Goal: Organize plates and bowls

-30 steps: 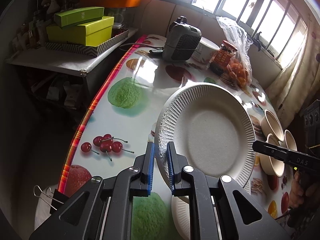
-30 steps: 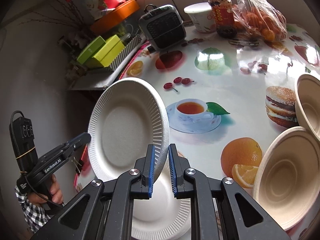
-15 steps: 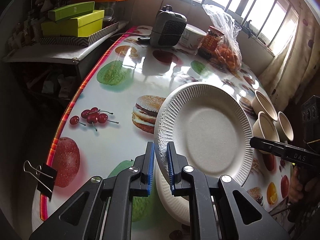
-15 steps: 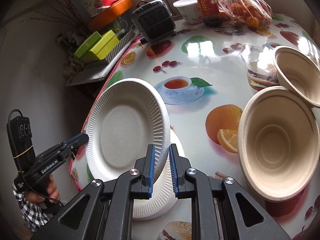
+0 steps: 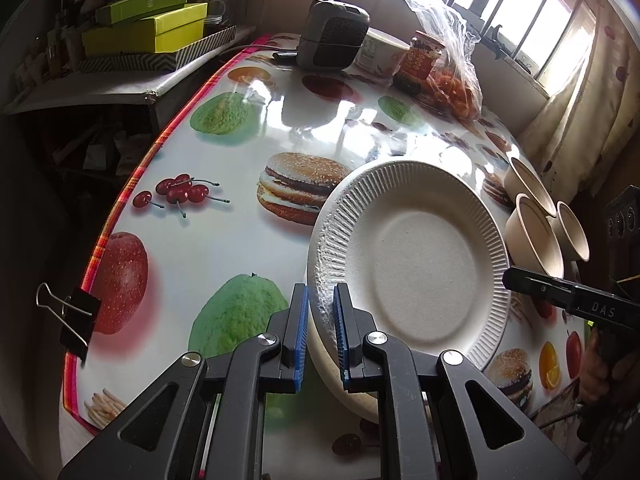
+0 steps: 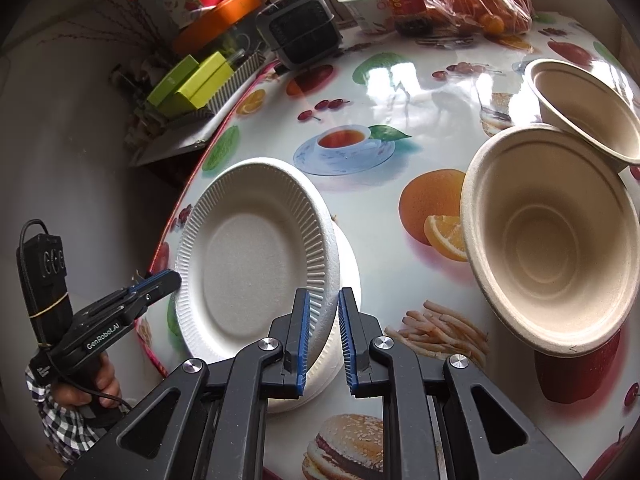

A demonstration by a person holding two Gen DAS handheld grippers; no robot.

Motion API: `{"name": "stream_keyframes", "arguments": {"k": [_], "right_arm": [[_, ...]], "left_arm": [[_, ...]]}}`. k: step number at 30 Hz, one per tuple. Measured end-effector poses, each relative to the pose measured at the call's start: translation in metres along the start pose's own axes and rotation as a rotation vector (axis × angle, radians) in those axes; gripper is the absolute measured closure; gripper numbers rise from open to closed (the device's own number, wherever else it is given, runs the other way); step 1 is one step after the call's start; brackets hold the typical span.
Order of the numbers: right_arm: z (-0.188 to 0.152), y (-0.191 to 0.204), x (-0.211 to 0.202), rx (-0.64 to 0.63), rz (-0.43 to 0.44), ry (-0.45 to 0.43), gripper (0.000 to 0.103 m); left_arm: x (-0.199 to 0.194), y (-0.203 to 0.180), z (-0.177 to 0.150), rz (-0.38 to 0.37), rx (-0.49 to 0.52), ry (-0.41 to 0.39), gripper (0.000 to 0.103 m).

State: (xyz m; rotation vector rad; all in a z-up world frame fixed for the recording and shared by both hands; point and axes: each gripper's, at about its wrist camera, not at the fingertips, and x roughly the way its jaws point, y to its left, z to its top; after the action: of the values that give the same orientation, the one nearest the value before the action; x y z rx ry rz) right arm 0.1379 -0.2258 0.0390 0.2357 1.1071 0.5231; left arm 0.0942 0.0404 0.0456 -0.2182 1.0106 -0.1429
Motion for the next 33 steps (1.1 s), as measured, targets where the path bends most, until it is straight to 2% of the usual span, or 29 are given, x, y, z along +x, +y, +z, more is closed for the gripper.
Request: {"name": "stream_keyframes", "arguments": {"k": [33], "right_arm": [[-0.014,-0.001,0.009,-0.002,-0.028,0.023,0.087]], "left_arm": [[0.006,0.000,-0.015,0.008,-0.001,0.025,0.090]]}}
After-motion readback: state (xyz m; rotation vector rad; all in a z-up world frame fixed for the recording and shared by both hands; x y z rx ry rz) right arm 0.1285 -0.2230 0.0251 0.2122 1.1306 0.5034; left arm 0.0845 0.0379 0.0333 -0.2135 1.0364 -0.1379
